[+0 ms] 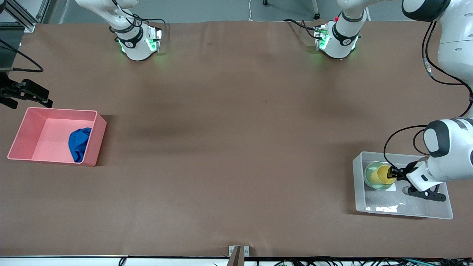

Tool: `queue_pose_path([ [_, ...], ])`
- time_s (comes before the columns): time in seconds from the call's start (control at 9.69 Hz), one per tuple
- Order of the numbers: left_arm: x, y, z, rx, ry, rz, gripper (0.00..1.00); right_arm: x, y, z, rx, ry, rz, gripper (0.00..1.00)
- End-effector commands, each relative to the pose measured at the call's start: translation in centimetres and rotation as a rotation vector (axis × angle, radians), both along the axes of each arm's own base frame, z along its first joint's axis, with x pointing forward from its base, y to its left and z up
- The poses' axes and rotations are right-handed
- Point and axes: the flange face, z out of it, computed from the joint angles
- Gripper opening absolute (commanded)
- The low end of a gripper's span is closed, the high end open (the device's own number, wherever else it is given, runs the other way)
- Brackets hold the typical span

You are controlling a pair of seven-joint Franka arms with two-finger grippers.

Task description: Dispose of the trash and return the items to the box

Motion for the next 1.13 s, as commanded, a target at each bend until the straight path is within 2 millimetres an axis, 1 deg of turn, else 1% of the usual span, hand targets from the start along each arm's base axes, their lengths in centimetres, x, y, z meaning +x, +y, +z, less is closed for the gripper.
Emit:
queue_pose_path([
  [0.0, -0.1, -1.0, 3.3, 0.004, -0.017, 0.064, 1.0, -0.3, -0.2, 0.8, 0.006, -0.01, 0.005, 1.0],
  [0.1, -0.5, -0.9, 6.2, 0.016, -0.017, 0.079, 1.0, -0.3, -0.2, 0.8, 0.002, -0.01, 0.006, 1.0],
  [0.21, -0.9, -1.9, 9.8, 0.019, -0.03, 0.073, 1.0, -0.3, 0.0, 0.8, -0.001, -0.011, 0.011, 1.0],
  [0.41, -2.1, -3.0, 16.0, 0.019, -0.051, 0.105, 1.0, -0.3, -0.1, 0.8, -0.001, -0.011, 0.009, 1.0],
  [0.52, -2.9, -4.4, 19.0, 0.026, -0.06, 0.142, 1.0, -0.3, -0.2, 0.8, -0.001, -0.011, 0.006, 1.0],
  [0.72, -4.8, -7.3, 23.8, 0.034, -0.059, 0.199, 1.0, -0.3, -0.2, 0.8, -0.004, -0.011, 0.007, 1.0],
  [0.93, -7.1, -10.5, 28.9, 0.052, -0.08, 0.156, 1.0, -0.3, -0.2, 1.0, -0.001, -0.013, 0.008, 1.0],
  [1.03, -8.4, -12.1, 30.9, 0.065, -0.08, 0.12, 1.0, -0.3, -0.1, 1.0, 0.0, -0.013, 0.008, 1.0],
])
